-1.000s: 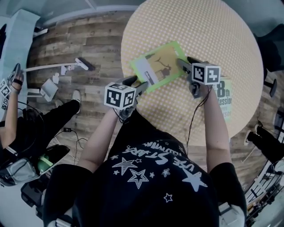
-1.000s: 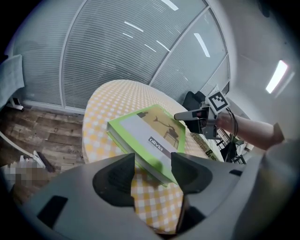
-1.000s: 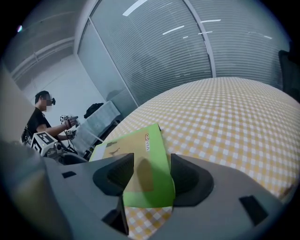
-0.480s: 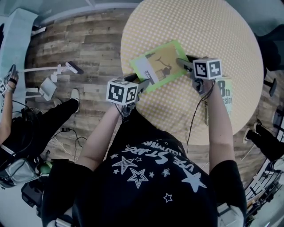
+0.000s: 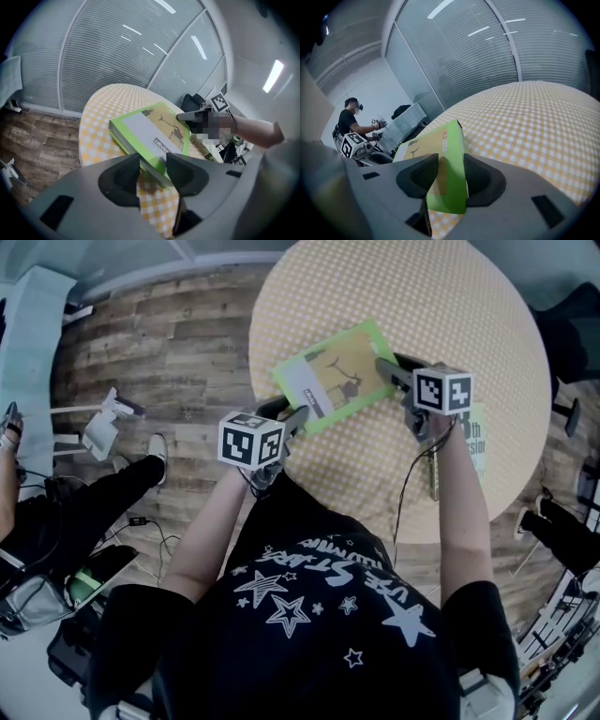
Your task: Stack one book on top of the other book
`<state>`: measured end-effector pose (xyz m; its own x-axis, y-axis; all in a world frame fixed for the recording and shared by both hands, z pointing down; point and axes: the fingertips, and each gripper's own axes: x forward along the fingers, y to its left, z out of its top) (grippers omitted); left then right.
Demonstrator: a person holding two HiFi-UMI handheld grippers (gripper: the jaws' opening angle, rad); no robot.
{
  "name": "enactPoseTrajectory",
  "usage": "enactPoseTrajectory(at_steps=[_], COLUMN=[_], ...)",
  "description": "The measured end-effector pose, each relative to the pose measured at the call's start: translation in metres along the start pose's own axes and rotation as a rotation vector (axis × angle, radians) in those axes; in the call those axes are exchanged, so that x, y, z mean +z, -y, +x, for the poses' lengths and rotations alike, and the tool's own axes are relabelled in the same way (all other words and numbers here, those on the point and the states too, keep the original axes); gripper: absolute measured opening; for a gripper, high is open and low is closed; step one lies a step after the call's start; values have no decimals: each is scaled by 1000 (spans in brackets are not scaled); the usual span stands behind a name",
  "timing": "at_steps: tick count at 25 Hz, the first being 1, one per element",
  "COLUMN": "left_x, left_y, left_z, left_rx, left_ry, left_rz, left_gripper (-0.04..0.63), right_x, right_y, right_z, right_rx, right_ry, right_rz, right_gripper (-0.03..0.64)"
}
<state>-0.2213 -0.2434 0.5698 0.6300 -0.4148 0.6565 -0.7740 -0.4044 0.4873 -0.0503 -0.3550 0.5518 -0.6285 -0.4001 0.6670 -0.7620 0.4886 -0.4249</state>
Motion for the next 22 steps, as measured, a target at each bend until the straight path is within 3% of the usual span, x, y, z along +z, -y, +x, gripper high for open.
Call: enactPoseTrajectory(at_steps=[7,12,22], left_x=[25,38,16], left_y=[17,33,93], left_z=[-28,-49,-81], left_rx=[31,51,87], left_ry=[149,253,371], left_rz=[45,23,15], left_gripper=[170,161,151], right_x=[16,23,-7], right_y=[-22,-38,-63], right_z=[-38,-67,-140], right_rx=[-20,-12,-2], right_ry=[119,205,318], right_rz=[-20,-43,-86], right_gripper=[176,175,167])
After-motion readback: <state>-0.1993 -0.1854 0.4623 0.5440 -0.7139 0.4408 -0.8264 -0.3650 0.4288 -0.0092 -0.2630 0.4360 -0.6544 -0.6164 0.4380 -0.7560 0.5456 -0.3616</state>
